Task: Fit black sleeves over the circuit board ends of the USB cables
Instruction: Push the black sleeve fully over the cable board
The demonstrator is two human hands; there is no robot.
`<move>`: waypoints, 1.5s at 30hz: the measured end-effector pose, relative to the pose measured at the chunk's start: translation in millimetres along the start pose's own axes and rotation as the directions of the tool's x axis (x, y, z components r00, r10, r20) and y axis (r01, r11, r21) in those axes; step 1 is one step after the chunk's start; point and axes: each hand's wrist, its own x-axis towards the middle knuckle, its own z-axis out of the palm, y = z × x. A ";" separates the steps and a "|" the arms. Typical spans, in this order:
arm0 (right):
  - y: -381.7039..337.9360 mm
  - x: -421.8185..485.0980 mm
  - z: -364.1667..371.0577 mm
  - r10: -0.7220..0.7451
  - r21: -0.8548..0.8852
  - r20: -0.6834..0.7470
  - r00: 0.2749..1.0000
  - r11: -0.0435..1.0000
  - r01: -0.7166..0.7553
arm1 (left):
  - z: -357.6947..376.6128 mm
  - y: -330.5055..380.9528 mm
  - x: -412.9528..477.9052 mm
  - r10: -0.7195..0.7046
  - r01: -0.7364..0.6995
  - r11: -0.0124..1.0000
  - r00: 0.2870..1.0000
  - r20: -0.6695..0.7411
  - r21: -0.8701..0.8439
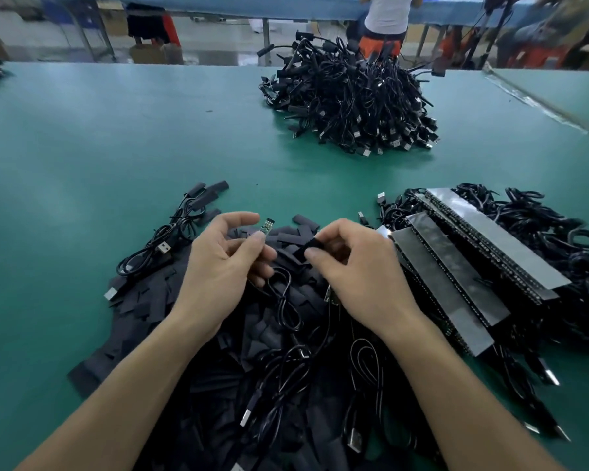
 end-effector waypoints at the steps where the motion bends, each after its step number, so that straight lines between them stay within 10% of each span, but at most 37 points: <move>1: 1.4 0.6 -1.2 0.014 0.037 -0.017 1.000 0.999 -0.014 | -0.7 0.4 -0.9 0.004 -0.004 1.000 1.000 0.001 0.002; 13: 4.7 -1.6 2.8 -0.021 0.363 0.140 0.990 0.931 -0.032 | 1.7 -3.0 -5.2 0.052 -0.064 0.996 0.985 0.162 0.068; 22: 5.4 -5.0 8.2 -0.149 0.166 0.044 0.988 0.976 0.140 | 0.9 -3.2 -4.5 0.049 -0.054 0.998 0.982 0.185 0.023; 37: 6.3 -4.0 5.9 -0.030 0.299 0.107 0.994 0.954 -0.003 | -1.2 -3.2 -2.4 0.023 -0.027 0.999 0.982 0.190 0.023; 45: 4.4 -4.3 12.1 -0.053 -0.237 0.156 0.986 0.967 0.089 | -3.5 -8.6 0.7 0.059 -0.053 0.996 0.994 -0.094 0.070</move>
